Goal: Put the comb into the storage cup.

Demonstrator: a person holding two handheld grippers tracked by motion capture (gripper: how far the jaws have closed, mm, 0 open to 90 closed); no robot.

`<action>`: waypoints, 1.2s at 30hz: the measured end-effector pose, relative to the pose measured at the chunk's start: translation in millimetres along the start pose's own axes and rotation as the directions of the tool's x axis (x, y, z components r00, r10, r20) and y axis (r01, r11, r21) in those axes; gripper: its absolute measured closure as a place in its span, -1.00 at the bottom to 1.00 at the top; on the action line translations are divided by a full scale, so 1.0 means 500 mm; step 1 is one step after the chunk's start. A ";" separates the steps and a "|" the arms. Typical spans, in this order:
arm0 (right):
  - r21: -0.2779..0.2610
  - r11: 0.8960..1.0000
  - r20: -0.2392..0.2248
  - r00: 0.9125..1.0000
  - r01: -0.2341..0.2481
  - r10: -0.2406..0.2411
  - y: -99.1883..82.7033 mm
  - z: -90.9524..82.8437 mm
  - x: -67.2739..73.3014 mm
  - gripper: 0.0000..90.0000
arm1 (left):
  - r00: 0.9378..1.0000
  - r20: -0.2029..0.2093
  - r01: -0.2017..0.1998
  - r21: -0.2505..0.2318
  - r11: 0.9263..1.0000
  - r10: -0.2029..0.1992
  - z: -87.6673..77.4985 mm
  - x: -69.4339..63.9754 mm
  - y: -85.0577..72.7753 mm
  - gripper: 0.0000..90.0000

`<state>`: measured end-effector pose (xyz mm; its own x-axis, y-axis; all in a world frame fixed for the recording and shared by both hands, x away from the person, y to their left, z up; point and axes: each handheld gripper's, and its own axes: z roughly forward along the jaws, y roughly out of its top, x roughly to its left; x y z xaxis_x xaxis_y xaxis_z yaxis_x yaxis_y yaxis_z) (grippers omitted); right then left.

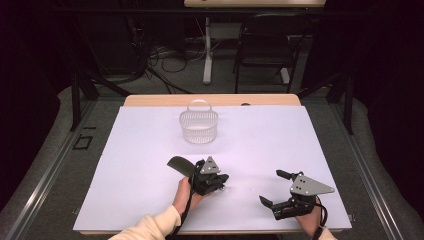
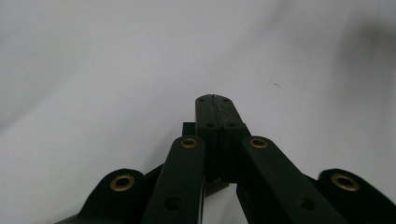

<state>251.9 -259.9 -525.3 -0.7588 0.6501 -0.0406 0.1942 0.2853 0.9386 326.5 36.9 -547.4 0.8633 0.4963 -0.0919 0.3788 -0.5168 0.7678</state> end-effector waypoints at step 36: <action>0.007 1.000 0.003 1.000 0.007 -0.007 0.001 -0.003 0.001 -1.00 | 0.998 0.058 -0.009 0.127 0.992 0.002 -0.006 -0.013 -0.016 1.00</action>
<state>250.8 -260.4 -524.6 -0.7584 0.6500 -0.0477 0.1933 0.2942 0.9360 317.0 39.9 -550.8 0.8818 0.4541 -0.1272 0.4103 -0.6058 0.6817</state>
